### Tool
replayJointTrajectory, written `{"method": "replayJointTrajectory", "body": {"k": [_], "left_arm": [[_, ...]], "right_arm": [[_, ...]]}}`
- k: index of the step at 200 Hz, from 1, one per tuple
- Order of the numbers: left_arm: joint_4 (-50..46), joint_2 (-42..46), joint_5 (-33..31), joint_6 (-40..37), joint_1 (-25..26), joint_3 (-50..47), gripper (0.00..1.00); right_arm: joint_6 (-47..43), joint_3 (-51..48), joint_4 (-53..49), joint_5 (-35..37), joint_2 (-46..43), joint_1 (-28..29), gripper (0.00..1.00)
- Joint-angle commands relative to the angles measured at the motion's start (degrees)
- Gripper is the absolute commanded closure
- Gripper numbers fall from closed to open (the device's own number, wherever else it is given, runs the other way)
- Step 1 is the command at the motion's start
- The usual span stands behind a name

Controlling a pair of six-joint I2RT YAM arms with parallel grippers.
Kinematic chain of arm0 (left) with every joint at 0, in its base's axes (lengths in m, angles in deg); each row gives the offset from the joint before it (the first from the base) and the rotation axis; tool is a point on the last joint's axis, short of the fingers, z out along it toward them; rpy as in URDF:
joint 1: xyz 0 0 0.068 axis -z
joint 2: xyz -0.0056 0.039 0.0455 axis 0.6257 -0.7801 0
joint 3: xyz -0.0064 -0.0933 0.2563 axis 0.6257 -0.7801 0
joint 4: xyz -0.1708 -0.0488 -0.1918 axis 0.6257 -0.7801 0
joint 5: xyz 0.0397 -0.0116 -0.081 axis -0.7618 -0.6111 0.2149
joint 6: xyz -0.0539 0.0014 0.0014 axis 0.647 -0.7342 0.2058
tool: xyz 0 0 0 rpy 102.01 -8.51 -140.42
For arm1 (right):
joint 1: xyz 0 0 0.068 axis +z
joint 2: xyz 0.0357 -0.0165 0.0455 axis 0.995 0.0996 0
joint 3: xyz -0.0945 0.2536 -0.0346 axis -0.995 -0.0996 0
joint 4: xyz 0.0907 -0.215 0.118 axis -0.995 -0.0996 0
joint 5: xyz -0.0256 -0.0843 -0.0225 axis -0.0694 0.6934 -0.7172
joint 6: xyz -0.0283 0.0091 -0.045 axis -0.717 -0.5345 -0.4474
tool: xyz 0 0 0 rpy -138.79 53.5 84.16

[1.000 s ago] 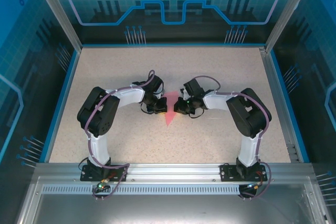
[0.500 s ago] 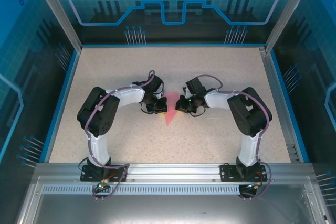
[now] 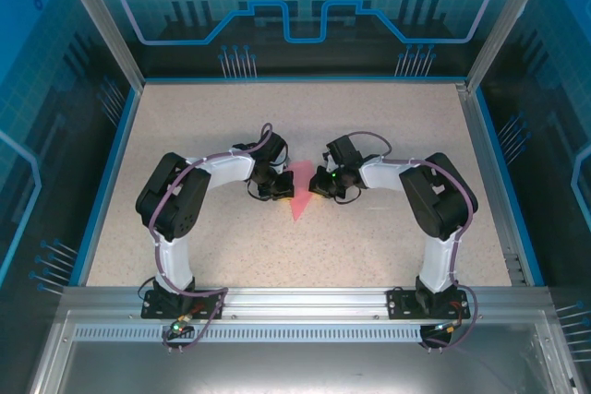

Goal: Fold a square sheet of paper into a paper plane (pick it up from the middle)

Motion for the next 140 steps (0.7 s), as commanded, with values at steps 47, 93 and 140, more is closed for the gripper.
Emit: {"method": "replayJointTrajectory", "body": {"k": [47,93,140], "left_arm": [[-5.3,-3.7,-7.6,-1.8,0.2,-2.1,0.95],[-5.4,-3.7,-7.4,-1.9,0.1,-1.8,0.95],[-5.7,1.3,-3.3,-1.8,0.3,0.8,0.91]], "right_arm": [[1.2,2.4,-3.5,7.6,1.3,-4.0,0.91],[0.6,4.9,-5.4,8.1,0.5,-4.4,0.9],[-2.7,1.8,-4.3,7.6,-8.4,-3.9,0.89]]}}
